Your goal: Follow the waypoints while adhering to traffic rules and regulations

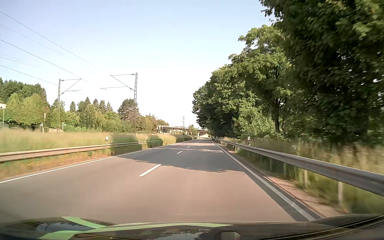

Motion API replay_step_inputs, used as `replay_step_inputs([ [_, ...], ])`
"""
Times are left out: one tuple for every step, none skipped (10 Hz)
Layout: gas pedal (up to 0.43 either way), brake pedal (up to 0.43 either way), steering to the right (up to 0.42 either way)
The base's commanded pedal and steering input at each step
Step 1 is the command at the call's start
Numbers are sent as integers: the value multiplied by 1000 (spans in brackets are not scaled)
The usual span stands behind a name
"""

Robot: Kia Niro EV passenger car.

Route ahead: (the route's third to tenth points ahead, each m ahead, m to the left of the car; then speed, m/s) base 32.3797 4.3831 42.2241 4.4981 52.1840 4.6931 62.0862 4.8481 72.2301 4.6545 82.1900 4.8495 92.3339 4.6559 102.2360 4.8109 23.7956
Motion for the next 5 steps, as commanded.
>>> replay_step_inputs([
  [0,0,-3],
  [0,0,-3],
  [0,0,-3],
  [0,0,-3],
  [0,0,-3],
])
